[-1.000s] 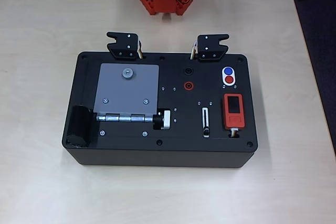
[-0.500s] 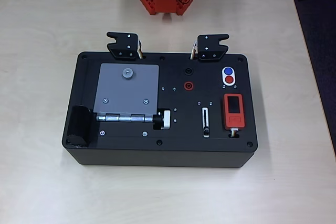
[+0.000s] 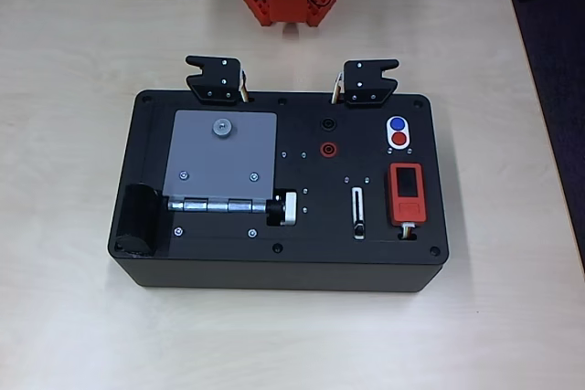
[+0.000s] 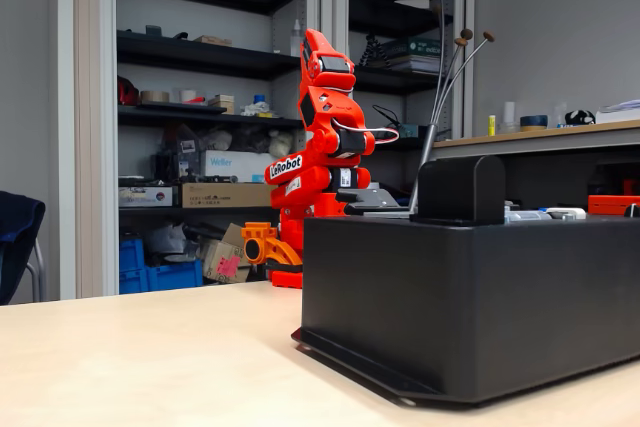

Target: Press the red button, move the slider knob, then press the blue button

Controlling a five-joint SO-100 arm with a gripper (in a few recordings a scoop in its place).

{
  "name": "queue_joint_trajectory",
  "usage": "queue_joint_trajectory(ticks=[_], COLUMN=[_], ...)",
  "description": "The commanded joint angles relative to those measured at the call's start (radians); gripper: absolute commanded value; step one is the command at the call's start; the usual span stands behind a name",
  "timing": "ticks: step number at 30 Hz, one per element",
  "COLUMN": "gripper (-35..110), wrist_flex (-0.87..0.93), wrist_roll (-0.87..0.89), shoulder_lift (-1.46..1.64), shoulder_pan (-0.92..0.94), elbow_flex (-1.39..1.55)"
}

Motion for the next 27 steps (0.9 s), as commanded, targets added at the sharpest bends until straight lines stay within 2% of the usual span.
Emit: queue_joint_trajectory(ticks=[1, 27], gripper=[0, 0], wrist_flex=[-0.006, -0.006], wrist_roll=[0.167, 0.137], shoulder_lift=[0.002, 0.002], shoulder_pan=[0.011, 0.011], elbow_flex=[0.003, 0.003])
